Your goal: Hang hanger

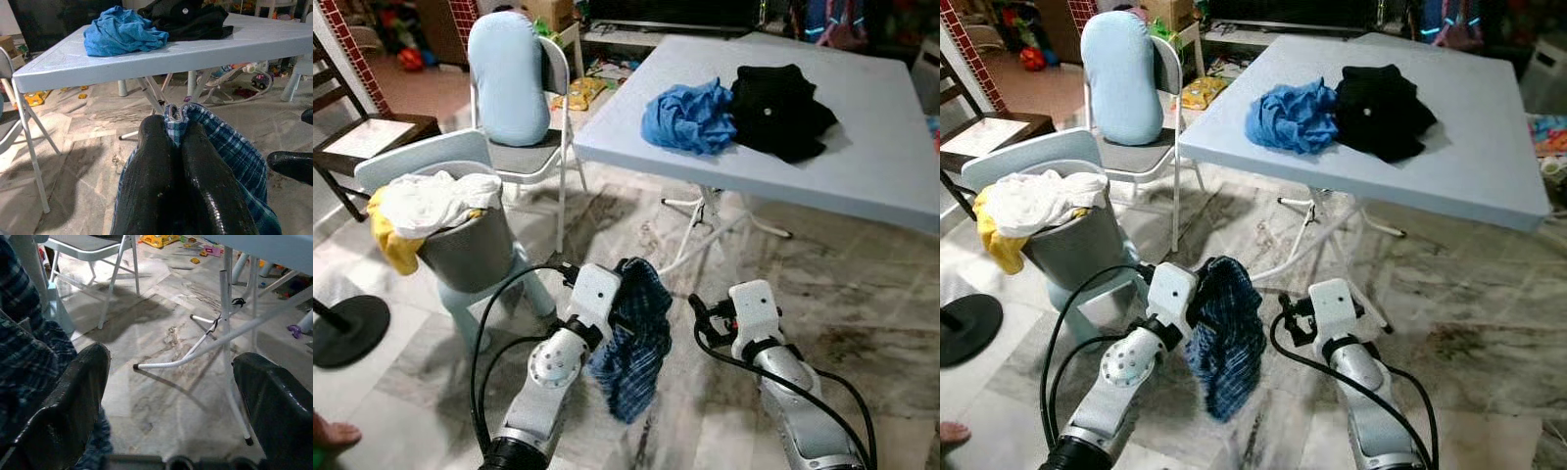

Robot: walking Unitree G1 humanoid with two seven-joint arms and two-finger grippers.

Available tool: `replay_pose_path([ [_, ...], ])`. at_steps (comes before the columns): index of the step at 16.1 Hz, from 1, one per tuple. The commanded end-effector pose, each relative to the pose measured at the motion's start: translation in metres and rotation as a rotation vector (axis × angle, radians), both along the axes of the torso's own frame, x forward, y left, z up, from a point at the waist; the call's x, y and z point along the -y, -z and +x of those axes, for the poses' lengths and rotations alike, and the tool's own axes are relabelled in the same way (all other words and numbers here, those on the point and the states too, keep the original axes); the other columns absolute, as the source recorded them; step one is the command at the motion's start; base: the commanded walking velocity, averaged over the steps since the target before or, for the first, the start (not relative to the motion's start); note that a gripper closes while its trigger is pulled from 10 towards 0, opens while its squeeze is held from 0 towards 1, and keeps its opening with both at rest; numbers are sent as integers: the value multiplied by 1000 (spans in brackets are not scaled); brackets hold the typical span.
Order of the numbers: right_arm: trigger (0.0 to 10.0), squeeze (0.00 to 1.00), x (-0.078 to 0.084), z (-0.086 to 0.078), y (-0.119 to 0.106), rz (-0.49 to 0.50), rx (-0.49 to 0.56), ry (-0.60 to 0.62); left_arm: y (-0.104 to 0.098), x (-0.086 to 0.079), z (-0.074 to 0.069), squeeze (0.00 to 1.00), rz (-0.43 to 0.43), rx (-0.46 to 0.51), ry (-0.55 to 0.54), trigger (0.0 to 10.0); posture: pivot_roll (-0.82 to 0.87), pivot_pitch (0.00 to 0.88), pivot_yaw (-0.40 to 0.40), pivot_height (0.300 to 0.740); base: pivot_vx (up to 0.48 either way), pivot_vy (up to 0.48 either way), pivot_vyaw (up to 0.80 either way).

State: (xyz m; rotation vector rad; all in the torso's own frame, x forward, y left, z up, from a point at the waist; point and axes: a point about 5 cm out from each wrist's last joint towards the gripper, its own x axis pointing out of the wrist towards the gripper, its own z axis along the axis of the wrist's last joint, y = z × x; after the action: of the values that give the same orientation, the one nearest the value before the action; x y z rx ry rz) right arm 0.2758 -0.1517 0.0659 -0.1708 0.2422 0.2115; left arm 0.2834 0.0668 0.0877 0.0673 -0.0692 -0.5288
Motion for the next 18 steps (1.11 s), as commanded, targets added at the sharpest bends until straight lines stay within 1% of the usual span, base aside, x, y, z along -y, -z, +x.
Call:
replay_pose_path([
  [1,10000,0,-1,3,-6,12,22,-5,-4,-1,2,0,-5,10,0,10000,-106,53,22,740,0,0,0],
  [2,10000,0,0,3,-4,11,7,-2,-4,-1,2,0,-3,11,-9,10000,-106,51,22,740,0,0,0],
  [3,10000,0,0,2,-2,35,-11,5,-4,-1,2,0,0,14,-17,10000,-106,51,22,740,0,0,-800],
  [5,10000,0,-1,3,-2,34,-14,5,-5,-2,3,0,0,15,-29,10000,-103,50,22,740,0,0,-800],
  [6,10000,0,-2,3,-2,27,-10,1,-4,-3,5,0,7,10,-50,10000,-100,48,22,740,0,0,-800],
  [8,10000,0,-3,4,-2,25,-8,3,-4,-3,5,0,-3,-3,-55,10000,-97,47,21,740,0,0,-800],
  [9,10000,0,1,6,-7,6,36,35,-3,-5,6,0,-6,-14,-73,10000,-97,47,21,740,0,0,-800],
  [10,10000,0,7,9,-11,-13,68,84,-4,-11,8,0,3,-3,-122,10000,-94,47,23,740,0,0,-800],
  [11,10000,0,25,12,-20,-38,125,207,-4,-25,10,0,-1,-4,-214,10000,-94,46,27,740,0,0,0],
  [13,10000,0,42,14,-27,-44,160,292,1,-40,8,0,-2,-30,-269,10000,-91,46,31,740,0,0,0],
  [14,10000,0,49,14,-27,-39,162,322,5,-47,4,0,-26,-60,-282,10000,-87,46,33,740,0,0,0],
  [15,10000,0,56,13,-27,-32,159,357,8,-53,2,0,-33,-81,-293,10000,-82,44,32,740,0,0,-800],
  [16,10000,0,62,12,-27,-33,163,392,8,-58,3,0,-21,-88,-295,10000,-79,37,32,740,0,0,-800],
  [17,10000,0,64,12,-26,-33,164,405,7,-60,4,0,-18,-91,-290,10000,-78,36,31,740,0,0,-800],
  [18,10000,0,67,13,-24,-38,157,408,4,-65,5,0,3,-91,-278,10000,-61,23,30,740,0,0,-800],
])
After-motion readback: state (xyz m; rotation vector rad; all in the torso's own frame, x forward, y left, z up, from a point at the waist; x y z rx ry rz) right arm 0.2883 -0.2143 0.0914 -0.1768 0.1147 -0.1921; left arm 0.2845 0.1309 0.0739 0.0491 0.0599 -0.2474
